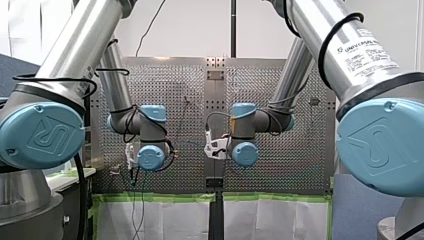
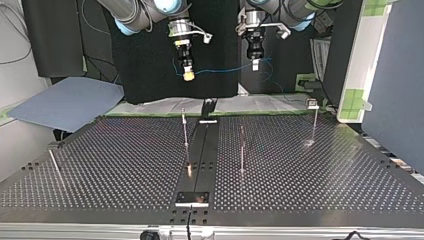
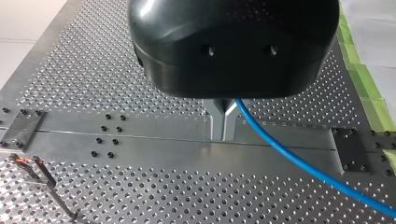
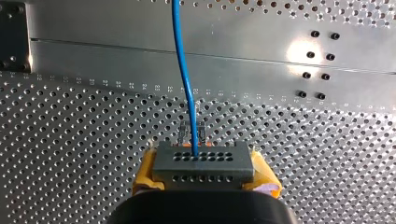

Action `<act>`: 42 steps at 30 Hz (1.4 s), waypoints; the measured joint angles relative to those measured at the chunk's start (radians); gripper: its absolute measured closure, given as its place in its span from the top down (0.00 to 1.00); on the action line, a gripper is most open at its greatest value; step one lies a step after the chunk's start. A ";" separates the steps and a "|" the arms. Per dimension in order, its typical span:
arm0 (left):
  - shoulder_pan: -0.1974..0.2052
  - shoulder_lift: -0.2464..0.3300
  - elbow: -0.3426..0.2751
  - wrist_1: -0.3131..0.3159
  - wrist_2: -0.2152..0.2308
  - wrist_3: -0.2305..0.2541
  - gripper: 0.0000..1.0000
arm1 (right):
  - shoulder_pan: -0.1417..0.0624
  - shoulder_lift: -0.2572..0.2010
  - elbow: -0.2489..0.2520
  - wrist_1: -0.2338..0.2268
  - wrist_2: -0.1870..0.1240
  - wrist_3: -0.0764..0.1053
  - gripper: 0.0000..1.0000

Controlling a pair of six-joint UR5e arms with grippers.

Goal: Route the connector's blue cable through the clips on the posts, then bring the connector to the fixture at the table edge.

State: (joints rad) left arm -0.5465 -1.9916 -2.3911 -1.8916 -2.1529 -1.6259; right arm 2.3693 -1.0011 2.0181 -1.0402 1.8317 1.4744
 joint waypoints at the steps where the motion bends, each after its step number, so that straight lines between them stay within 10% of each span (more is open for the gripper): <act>1: 0.000 0.000 0.000 0.000 0.000 0.000 0.00 | 0.000 0.000 0.000 0.000 0.000 0.000 0.00; 42: 0.000 -0.001 0.001 -0.006 0.001 0.000 0.00 | 0.015 0.027 0.016 0.010 0.006 -0.005 0.00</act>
State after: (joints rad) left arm -0.5464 -1.9929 -2.3898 -1.8975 -2.1514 -1.6259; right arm 2.3844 -0.9745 2.0337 -1.0303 1.8380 1.4695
